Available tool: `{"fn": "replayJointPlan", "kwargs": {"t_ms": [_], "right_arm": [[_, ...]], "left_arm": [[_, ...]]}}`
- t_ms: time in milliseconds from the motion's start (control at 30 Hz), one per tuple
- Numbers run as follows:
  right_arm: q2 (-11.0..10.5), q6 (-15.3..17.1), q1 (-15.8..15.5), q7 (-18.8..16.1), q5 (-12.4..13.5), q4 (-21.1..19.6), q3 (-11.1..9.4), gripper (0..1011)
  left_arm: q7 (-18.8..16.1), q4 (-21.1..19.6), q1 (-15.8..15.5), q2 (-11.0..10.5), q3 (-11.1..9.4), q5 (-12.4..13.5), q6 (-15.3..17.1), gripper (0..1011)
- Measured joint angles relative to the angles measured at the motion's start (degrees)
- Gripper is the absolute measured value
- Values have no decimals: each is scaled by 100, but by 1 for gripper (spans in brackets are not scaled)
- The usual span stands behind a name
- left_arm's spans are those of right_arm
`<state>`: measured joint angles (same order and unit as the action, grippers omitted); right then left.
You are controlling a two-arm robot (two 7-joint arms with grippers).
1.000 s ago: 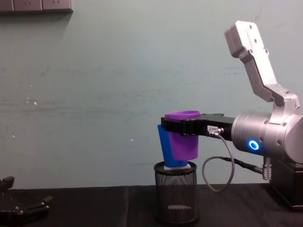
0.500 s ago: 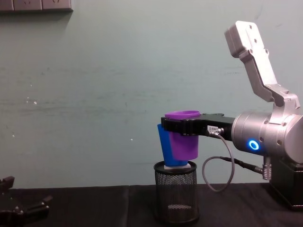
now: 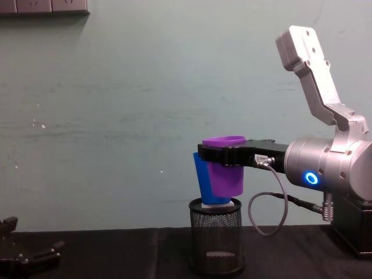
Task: Pick up one cup with a gripper and tap it against the other cup.
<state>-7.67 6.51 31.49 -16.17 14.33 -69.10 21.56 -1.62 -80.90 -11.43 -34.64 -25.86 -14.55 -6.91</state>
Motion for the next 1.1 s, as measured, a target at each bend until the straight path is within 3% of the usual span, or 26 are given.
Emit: {"fn": "replayJointPlan", "kwargs": {"t_ms": [1100], "right_arm": [[0,0,0,0,0,0,0,736]], "left_arm": [[0,0,0,0,0,0,0,1000]]}}
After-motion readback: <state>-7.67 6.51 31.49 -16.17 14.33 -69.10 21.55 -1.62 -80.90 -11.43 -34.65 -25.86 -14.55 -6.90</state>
